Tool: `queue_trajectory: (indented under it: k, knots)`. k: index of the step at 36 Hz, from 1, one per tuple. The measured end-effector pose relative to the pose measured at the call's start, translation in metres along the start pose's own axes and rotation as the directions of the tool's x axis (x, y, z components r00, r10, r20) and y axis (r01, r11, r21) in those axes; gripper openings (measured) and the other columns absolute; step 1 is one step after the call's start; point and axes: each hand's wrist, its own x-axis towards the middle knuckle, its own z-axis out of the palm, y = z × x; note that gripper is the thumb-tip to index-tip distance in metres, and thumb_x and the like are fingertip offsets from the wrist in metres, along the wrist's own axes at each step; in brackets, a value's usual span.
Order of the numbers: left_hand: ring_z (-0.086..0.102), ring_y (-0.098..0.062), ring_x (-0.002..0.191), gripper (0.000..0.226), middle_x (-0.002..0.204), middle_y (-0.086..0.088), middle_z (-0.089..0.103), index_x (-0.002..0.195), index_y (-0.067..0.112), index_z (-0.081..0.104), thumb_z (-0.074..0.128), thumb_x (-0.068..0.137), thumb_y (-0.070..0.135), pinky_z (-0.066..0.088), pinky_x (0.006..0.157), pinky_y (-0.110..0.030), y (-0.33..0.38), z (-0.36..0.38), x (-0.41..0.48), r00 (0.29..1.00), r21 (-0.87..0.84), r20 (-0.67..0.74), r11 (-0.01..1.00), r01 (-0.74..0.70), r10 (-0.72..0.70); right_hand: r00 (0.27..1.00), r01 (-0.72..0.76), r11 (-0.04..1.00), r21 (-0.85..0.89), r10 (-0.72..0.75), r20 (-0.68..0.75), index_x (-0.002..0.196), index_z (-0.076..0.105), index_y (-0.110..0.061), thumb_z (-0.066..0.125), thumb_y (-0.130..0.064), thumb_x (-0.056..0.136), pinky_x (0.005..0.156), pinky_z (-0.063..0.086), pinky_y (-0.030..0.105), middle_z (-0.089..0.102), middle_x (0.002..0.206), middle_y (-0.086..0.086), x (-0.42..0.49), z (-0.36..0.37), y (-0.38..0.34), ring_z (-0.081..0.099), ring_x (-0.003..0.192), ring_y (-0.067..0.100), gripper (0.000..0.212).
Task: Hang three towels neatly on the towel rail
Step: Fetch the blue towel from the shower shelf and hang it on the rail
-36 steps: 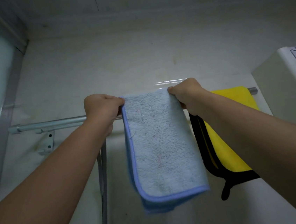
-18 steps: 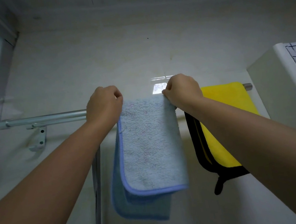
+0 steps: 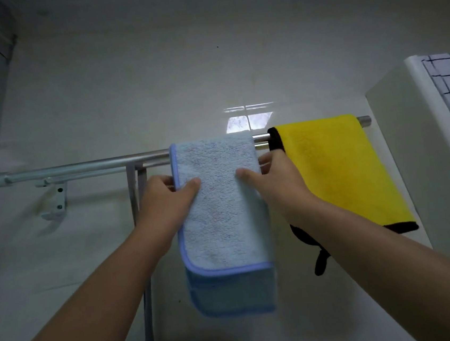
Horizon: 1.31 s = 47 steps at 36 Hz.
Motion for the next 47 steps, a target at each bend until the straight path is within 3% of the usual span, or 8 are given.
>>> queue_trajectory:
  k: [6,13,18,21,27,31,35,47]
  knots:
    - [0.071,-0.015,0.068,0.005,0.077,0.001,0.075,0.086,0.015,0.068,0.066,0.081,0.016,0.054,0.054,-0.023,-0.022,-0.006,-0.018,0.93,-0.213,0.322,0.944,0.252,-0.176,0.934,-0.191,0.98,0.062,0.162,0.319,0.108,0.061,-0.009,0.062,-0.023,0.086,0.082,0.054,0.039,0.067,0.109,0.007,-0.015,-0.007,0.015,0.064,0.094,0.023,0.027]
    - [0.07,-0.014,0.062,0.014,0.074,0.0,0.075,0.095,0.014,0.064,0.065,0.082,0.018,0.054,0.05,-0.023,-0.039,-0.01,-0.041,0.84,-0.121,0.46,0.917,0.381,-0.288,0.901,-0.256,0.956,0.147,0.181,0.393,0.102,0.06,-0.015,0.06,-0.016,0.087,0.072,0.054,0.031,0.066,0.104,0.003,-0.028,-0.01,0.035,0.064,0.088,0.016,0.015]
    - [0.072,-0.023,0.074,0.029,0.087,-0.008,0.075,0.106,0.018,0.057,0.058,0.084,0.037,0.052,0.047,-0.025,-0.05,-0.013,-0.057,0.684,0.003,0.582,0.842,0.539,-0.44,0.818,-0.32,0.944,0.079,0.234,0.525,0.104,0.059,-0.015,0.064,-0.017,0.084,0.067,0.057,0.029,0.066,0.103,0.001,-0.041,-0.012,0.049,0.063,0.089,0.016,0.021]
    - [0.071,-0.018,0.062,0.029,0.08,-0.011,0.075,0.103,0.014,0.055,0.053,0.087,0.039,0.048,0.042,-0.019,-0.054,-0.013,-0.062,0.636,0.016,0.594,0.799,0.602,-0.492,0.793,-0.342,0.938,0.056,0.256,0.553,0.098,0.059,-0.016,0.065,-0.016,0.083,0.059,0.056,0.023,0.063,0.1,0.002,-0.047,-0.011,0.056,0.061,0.086,0.015,0.017]
    - [0.069,-0.014,0.055,0.007,0.074,-0.008,0.072,0.096,0.01,0.055,0.052,0.091,0.016,0.05,0.04,-0.021,-0.058,-0.009,-0.066,0.732,-0.219,0.513,0.757,0.616,-0.448,0.751,-0.407,0.908,0.099,0.27,0.602,0.095,0.056,-0.016,0.06,-0.01,0.086,0.052,0.052,0.019,0.068,0.089,-0.001,-0.054,-0.009,0.059,0.07,0.064,0.009,0.012]
    - [0.069,-0.018,0.069,0.01,0.092,-0.012,0.065,0.096,0.007,0.052,0.056,0.088,0.01,0.054,0.046,-0.026,-0.06,-0.008,-0.067,0.838,-0.286,0.383,0.813,0.508,-0.389,0.749,-0.418,0.898,0.137,0.254,0.612,0.095,0.057,-0.013,0.06,-0.004,0.085,0.05,0.051,0.019,0.068,0.089,0.001,-0.055,-0.009,0.058,0.068,0.061,0.008,0.013]
    - [0.065,-0.013,0.054,0.023,0.078,-0.011,0.058,0.077,0.014,0.039,0.055,0.087,0.002,0.057,0.049,-0.03,-0.061,-0.006,-0.067,0.932,-0.312,0.244,0.889,0.336,-0.267,0.748,-0.43,0.887,0.169,0.245,0.617,0.096,0.057,-0.008,0.059,0.0,0.085,0.049,0.051,0.017,0.068,0.088,0.006,-0.055,-0.009,0.059,0.068,0.059,0.009,0.014]
    - [0.064,-0.016,0.056,0.027,0.085,-0.014,0.063,0.091,0.022,0.05,0.052,0.087,-0.005,0.055,0.048,-0.028,-0.054,-0.005,-0.07,0.965,-0.354,0.219,0.91,0.218,-0.146,0.764,-0.428,0.883,0.195,0.237,0.6,0.103,0.056,-0.003,0.059,0.004,0.083,0.049,0.052,0.018,0.068,0.088,0.008,-0.058,-0.01,0.059,0.068,0.059,0.012,0.021]
